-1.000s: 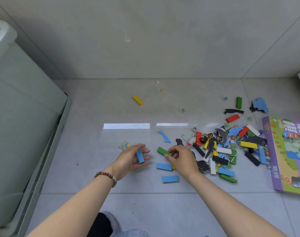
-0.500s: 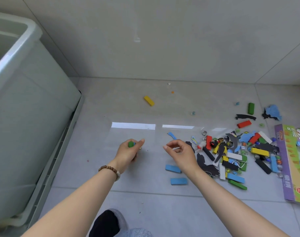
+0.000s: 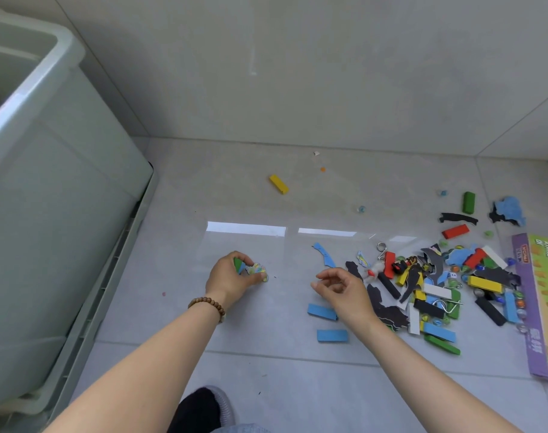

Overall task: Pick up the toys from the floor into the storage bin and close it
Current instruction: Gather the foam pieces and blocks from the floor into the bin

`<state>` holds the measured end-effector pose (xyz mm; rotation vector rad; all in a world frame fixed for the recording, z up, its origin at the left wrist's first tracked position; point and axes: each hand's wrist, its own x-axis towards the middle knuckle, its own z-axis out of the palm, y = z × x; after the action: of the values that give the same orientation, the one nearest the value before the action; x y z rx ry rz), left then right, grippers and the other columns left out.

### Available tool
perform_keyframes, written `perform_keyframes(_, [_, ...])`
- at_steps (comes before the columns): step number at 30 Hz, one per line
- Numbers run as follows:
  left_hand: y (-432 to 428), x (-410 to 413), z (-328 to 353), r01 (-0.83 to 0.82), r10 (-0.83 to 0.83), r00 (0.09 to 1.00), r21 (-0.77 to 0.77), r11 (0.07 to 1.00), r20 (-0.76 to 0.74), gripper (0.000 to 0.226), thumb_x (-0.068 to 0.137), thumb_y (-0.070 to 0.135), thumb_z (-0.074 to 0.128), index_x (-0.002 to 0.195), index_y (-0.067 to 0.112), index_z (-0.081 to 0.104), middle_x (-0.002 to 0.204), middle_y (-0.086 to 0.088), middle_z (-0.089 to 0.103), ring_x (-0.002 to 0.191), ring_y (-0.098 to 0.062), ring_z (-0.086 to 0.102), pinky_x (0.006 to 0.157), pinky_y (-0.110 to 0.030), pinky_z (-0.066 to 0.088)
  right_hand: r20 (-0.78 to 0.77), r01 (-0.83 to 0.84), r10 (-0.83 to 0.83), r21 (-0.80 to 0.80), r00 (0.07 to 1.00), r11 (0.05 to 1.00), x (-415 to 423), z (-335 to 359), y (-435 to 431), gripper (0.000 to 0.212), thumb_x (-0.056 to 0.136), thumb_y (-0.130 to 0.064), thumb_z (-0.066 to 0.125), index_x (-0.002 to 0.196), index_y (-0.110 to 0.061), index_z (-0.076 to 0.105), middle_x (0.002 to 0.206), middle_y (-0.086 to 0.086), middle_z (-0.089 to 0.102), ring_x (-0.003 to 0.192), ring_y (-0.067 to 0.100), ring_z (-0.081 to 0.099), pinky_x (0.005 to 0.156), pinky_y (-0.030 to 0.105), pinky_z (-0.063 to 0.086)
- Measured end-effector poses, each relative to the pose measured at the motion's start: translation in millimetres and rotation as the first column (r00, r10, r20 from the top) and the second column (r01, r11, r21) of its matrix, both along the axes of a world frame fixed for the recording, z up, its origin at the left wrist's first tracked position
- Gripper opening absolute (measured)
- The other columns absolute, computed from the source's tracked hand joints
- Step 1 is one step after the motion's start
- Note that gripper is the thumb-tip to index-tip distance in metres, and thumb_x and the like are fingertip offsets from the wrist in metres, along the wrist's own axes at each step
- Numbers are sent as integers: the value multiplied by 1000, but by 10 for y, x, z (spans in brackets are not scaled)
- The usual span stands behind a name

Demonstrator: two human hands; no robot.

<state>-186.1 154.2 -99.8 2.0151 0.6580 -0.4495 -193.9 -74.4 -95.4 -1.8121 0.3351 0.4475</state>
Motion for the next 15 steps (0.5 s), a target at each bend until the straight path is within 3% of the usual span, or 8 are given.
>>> perform_keyframes(3, [-21, -51, -18, 38, -39, 999, 27, 999, 18, 31, 65, 32, 85, 79, 28, 57, 77, 9, 58, 73, -15, 54, 71, -31, 48, 15, -174, 178, -159, 984, 972, -61, -2, -116, 19, 75, -17, 78, 89, -22, 66, 88, -5, 61, 74, 7, 50, 70, 11, 41])
perform_keyframes(7, [-57, -149, -10, 101, -105, 991, 58, 993, 79, 34, 67, 33, 83, 90, 28, 58, 99, 8, 59, 91, -13, 56, 78, -28, 50, 16, -354, 379, -328, 925, 876, -161, -38, -231, 27, 69, -25, 82, 90, -27, 66, 92, -15, 55, 91, 6, 53, 83, 17, 43])
perform_keyframes(11, [-108, -164, 16, 146, -156, 985, 133, 980, 68, 37, 68, 34, 82, 94, 26, 57, 104, 6, 52, 93, -13, 53, 79, -28, 48, 5, -404, 467, -494, 884, 770, -198, -50, -185, 21, 72, -30, 79, 88, -24, 66, 94, -10, 53, 94, 7, 47, 88, 25, 37])
perform_keyframes(13, [-159, -171, 21, 149, -160, 984, 142, 979, 72, 37, 69, 34, 82, 93, 25, 55, 102, 6, 51, 90, -12, 53, 76, -27, 47, 25, -377, 443, -485, 896, 789, -190, -43, -154, 18, 73, -30, 78, 84, -26, 65, 91, -12, 55, 90, 6, 47, 86, 23, 34])
perform_keyframes(15, [-190, -187, 23, 155, -165, 984, 126, 980, 74, 37, 69, 32, 81, 88, 25, 50, 96, 7, 55, 83, -13, 56, 71, -27, 48, 34, -289, 322, -361, 946, 887, -171, -4, -143, 17, 73, -24, 79, 80, -25, 63, 87, -13, 60, 86, 3, 52, 84, 22, 39])
